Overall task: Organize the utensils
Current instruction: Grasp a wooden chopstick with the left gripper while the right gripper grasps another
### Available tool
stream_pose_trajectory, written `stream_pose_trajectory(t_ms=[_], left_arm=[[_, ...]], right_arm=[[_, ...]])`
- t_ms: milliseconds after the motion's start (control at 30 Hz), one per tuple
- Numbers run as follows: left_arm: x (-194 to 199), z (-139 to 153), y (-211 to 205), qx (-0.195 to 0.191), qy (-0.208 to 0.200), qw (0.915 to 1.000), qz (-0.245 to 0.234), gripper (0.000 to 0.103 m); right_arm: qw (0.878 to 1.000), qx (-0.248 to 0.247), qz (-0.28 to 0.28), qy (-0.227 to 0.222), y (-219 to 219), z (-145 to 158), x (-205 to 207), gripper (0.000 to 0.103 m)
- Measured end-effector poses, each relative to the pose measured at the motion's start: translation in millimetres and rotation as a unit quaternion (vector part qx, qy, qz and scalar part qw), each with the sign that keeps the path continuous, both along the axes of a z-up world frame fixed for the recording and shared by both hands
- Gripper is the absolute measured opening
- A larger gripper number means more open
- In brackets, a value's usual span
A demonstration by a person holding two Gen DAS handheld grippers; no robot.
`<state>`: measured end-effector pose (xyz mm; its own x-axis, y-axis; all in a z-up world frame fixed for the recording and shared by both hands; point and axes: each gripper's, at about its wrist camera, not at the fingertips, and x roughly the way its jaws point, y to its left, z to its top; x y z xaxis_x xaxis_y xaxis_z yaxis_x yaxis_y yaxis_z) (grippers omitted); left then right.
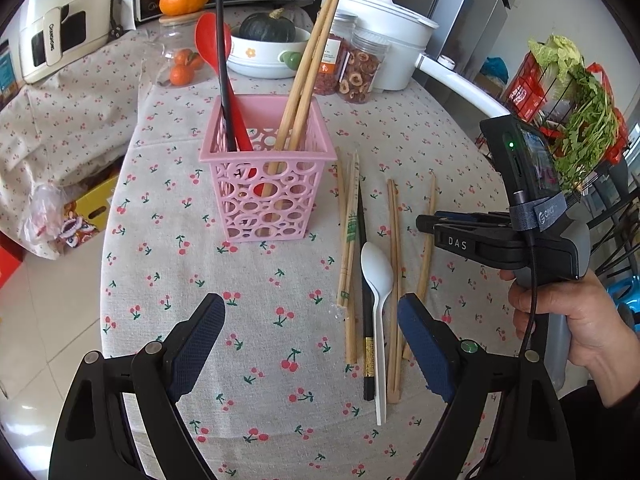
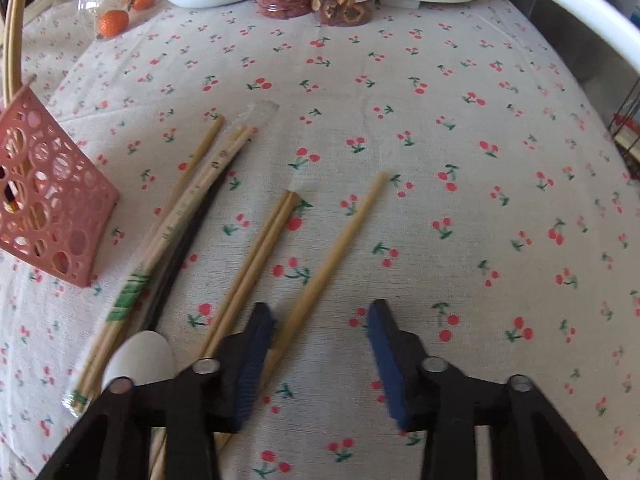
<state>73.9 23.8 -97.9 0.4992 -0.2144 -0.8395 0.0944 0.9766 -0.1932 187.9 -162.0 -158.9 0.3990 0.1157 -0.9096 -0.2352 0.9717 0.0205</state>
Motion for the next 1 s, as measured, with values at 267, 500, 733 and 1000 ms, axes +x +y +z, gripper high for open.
stream_pose_trajectory(t_ms=[267, 500, 733, 1000], left_arm=[[7.3, 21.0, -41.6, -0.004, -0.022, 0.9984, -0.051, 0.081], [45.8, -0.9, -96.9, 0.039, 0.029, 0.9946, -0.092, 0.038], [93.7, -36.1, -124.5, 0.072, 0.080, 0.9907, -0.083, 0.029], [124.3, -59.9, -135.4, 0.113, 0.110, 0.9849, -0.071, 0.026]], right_arm=[[0.996, 0.057, -0.040, 0.056, -51.6, 3.4, -1.5, 0.004], [0.990, 0.117, -0.067, 0.042, -99.4, 33.2, -13.1, 0.005], [0.982, 0.173, -0.075, 0.031, -127.8, 53.2, -20.6, 0.005], [0.975, 0.208, -0.071, 0.030, -131.0, 63.5, -21.6, 0.005]])
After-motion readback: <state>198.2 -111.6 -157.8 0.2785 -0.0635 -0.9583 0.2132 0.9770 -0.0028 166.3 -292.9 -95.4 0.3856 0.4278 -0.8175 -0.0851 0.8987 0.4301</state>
